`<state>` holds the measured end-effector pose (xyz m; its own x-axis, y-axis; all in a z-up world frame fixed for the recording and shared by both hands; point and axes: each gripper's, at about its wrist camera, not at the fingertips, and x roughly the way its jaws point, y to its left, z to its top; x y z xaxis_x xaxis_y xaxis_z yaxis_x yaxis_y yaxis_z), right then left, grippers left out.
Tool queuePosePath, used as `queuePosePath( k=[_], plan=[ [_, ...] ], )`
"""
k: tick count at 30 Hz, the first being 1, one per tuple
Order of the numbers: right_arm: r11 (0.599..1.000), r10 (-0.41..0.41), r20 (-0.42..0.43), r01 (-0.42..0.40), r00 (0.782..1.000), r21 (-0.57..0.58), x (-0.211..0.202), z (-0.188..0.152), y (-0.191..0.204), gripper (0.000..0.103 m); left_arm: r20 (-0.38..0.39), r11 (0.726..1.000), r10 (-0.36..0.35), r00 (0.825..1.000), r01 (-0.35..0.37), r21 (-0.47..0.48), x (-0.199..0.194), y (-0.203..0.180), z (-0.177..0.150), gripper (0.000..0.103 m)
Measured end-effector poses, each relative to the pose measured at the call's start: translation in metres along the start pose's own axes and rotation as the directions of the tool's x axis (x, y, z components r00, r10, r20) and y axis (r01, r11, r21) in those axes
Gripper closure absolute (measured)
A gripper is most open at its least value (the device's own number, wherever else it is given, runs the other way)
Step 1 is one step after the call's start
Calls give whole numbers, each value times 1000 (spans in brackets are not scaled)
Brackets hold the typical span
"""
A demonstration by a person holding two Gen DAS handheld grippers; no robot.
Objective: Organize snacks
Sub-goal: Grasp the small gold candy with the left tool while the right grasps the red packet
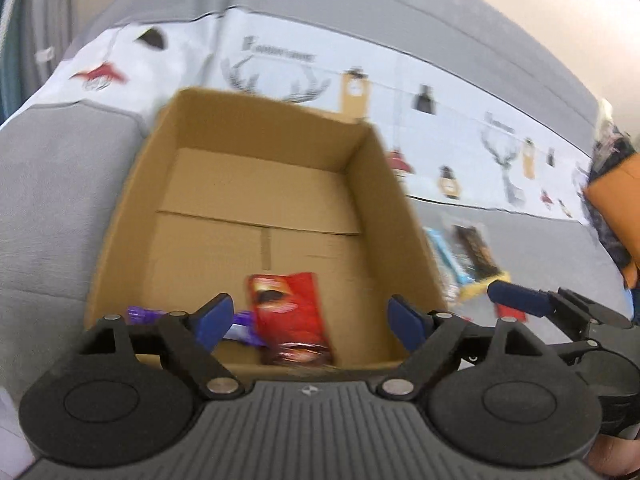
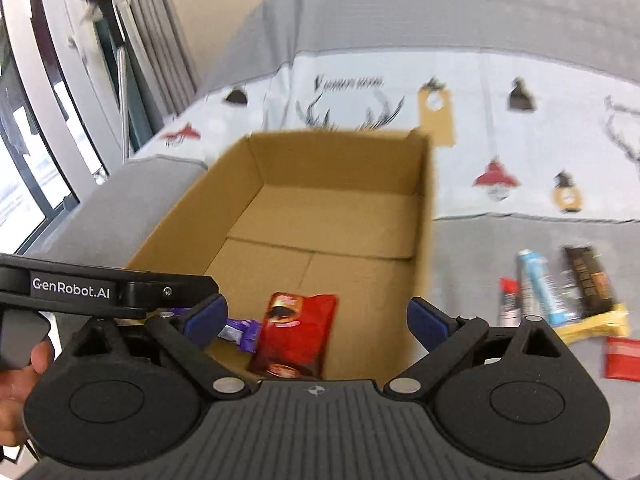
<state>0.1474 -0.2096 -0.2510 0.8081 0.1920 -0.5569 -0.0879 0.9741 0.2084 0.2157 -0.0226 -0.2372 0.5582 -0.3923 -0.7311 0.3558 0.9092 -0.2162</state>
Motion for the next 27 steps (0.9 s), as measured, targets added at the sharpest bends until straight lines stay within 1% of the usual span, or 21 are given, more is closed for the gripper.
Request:
queuePosePath(
  k=[5, 8, 11, 13, 14, 15, 18, 19, 22, 24, 27],
  plan=[
    [998, -63, 70, 62, 996, 10, -58, -17, -40, 6, -4, 995, -42, 999, 42, 87, -5, -67, -12, 15],
    [994, -100, 96, 96, 990, 44, -83, -32, -68, 7, -27, 988, -77, 997, 80, 130, 2, -105, -20, 15],
    [987, -153, 109, 146, 982, 71, -103, -46, -94, 7, -56, 975, -114, 992, 123, 184, 14, -140, -27, 16],
    [981, -180, 109, 170, 978, 95, -111, -56, -113, 7, -61, 967, -122, 991, 133, 219, 25, -163, -32, 19],
    [977, -194, 103, 182, 976, 114, -113, -61, -124, 7, -64, 964, -127, 990, 138, 229, 31, -170, -34, 28],
    [972, -208, 97, 194, 973, 132, -114, -65, -136, 8, -73, 961, -134, 988, 148, 234, 38, -177, -36, 44],
    [957, -242, 75, 225, 967, 183, -109, -78, -167, 8, -149, 952, -157, 976, 190, 242, 69, -197, -44, 63],
    [952, -248, 67, 230, 966, 200, -105, -82, -178, 8, -166, 948, -158, 973, 197, 250, 78, -203, -47, 65],
    [941, -264, 38, 249, 964, 229, -90, -92, -204, 9, -218, 942, -142, 966, 200, 271, 112, -218, -56, 65],
    [935, -272, 10, 262, 962, 240, -77, -96, -222, 9, -256, 946, -140, 957, 206, 252, 138, -223, -58, 65],
    [927, -275, -38, 276, 961, 256, -55, -94, -245, 9, -300, 960, -138, 944, 202, 195, 177, -226, -57, 65]
  ],
)
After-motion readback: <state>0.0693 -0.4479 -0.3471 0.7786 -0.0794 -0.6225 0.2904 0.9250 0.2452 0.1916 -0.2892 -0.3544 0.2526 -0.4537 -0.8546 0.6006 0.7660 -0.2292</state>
